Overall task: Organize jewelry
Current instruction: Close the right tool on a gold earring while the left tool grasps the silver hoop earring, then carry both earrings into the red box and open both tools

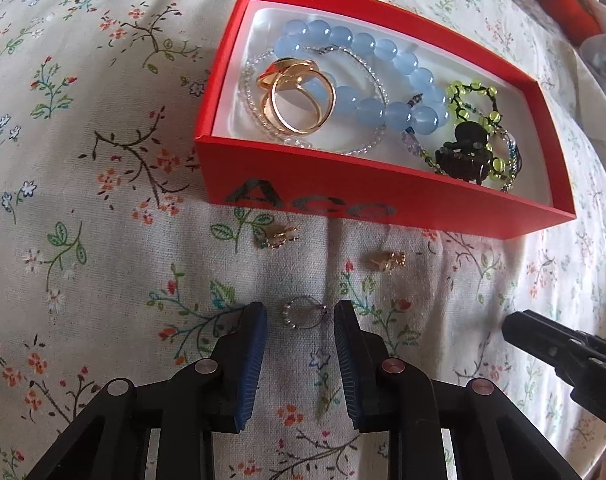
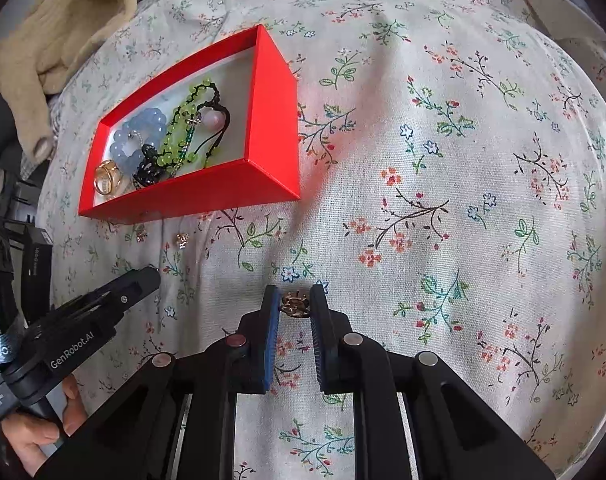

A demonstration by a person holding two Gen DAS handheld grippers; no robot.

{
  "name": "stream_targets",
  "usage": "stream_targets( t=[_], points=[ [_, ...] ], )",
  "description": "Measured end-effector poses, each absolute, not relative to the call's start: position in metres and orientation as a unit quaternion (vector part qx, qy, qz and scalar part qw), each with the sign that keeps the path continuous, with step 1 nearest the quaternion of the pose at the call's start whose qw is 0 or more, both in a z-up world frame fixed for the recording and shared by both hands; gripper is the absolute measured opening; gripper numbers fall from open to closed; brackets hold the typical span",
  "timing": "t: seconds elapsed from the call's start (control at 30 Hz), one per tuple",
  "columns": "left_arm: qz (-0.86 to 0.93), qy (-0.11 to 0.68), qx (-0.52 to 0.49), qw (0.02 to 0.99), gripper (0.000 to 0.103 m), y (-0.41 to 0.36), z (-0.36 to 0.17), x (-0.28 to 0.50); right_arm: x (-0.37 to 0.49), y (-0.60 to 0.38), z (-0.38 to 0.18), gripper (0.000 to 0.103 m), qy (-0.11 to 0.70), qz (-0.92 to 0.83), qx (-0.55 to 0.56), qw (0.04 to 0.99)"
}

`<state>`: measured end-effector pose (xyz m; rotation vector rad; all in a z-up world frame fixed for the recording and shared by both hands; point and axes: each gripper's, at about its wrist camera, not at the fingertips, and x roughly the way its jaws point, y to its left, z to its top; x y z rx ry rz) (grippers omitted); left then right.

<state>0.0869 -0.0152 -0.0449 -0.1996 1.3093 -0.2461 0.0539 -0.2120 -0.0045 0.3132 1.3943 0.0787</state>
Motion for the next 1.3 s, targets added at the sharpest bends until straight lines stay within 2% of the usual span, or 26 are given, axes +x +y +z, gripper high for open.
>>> stream_targets(
  t=[0.2, 0.37, 0.7, 1.03, 1.3],
  points=[
    [-0.101, 0.604, -0.064, 0.788, 0.026, -0.032, -0.046, 0.090, 0.056, -0.212, -0.005, 0.016, 0.641, 0.037, 0.140, 0.754],
    [-0.088, 0.599, -0.045, 0.795, 0.018, -0.047, -0.048, 0.095, 0.056, -0.214, -0.006, 0.016, 0.641, 0.036, 0.151, 0.751],
    [-0.097, 0.596, -0.056, 0.795, 0.018, -0.033, -0.044, 0.088, 0.052, -0.217, 0.005, 0.016, 0.633, 0.035, 0.159, 0.756],
    [-0.113, 0.575, -0.088, 0.805, 0.018, -0.008, -0.019, 0.076, 0.045, -0.219, 0.023, 0.016, 0.617, 0.036, 0.170, 0.767],
    [-0.143, 0.520, -0.097, 0.837, 0.018, 0.007, 0.015, 0.065, 0.045, -0.218, 0.049, 0.016, 0.581, 0.037, 0.156, 0.798]
  ],
)
